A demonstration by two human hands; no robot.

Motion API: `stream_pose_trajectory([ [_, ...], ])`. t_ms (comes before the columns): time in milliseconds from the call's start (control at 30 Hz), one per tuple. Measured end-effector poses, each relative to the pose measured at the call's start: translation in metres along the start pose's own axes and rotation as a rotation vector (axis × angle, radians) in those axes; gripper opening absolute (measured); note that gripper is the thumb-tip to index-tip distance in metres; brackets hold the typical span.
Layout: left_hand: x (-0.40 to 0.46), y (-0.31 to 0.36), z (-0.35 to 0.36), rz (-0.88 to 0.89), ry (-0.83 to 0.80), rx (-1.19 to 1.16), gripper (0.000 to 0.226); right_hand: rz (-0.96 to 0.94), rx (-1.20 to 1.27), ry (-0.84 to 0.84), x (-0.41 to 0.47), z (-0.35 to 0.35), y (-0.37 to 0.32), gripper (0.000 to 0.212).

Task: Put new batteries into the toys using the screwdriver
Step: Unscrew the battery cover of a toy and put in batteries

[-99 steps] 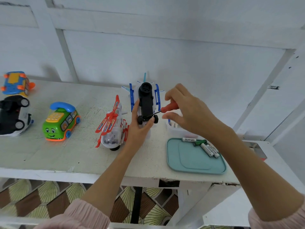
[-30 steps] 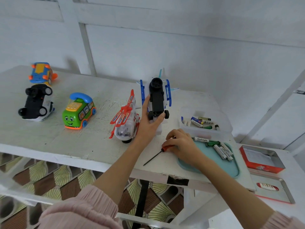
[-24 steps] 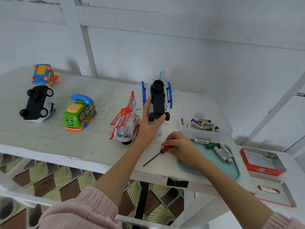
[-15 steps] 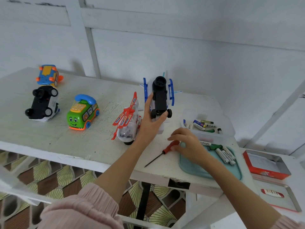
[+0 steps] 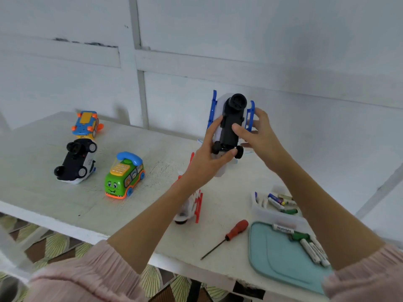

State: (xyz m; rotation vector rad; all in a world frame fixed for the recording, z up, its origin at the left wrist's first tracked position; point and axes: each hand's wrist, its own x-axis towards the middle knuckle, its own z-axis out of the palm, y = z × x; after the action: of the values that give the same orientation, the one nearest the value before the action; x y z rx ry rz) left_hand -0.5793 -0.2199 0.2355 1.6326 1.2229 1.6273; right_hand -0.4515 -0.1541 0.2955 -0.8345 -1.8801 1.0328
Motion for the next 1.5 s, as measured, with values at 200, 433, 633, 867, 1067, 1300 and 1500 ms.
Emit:
stream_pose_trajectory([
  [200, 0.026, -0.004, -0.06, -0.02, -0.005, 0.148, 0.094, -0.008, -0.02, 0.075, 0.051, 0.037, -0.015, 0.053],
  [433, 0.058, -0.041, -0.137, -0.195, -0.015, 0.172, 0.082, 0.047, -0.032, 0.081, 0.102, 0.094, -0.014, 0.035],
  [633, 0.085, -0.079, -0.207, -0.244, -0.125, 0.275, 0.071, 0.327, 0.177, -0.041, 0.142, 0.141, -0.02, 0.042],
  [867, 0.1, -0.124, -0.25, -0.227, -0.179, 0.341, 0.061, 0.534, 0.482, -0.013, 0.175, 0.189, -0.014, 0.05],
  [1067, 0.115, -0.143, -0.267, -0.261, -0.31, 0.404, 0.057, 0.609, 0.573, 0.177, 0.184, 0.21, 0.006, 0.029],
  [1300, 0.126, -0.151, -0.274, -0.544, -0.387, 0.199, 0.06, 0.615, 0.584, 0.405, 0.184, 0.231, 0.028, 0.02],
  [1500, 0.137, -0.161, -0.261, -0.725, -0.425, -0.121, 0.075, 0.669, 0.534, 0.488, 0.179, 0.252, 0.059, 0.018],
])
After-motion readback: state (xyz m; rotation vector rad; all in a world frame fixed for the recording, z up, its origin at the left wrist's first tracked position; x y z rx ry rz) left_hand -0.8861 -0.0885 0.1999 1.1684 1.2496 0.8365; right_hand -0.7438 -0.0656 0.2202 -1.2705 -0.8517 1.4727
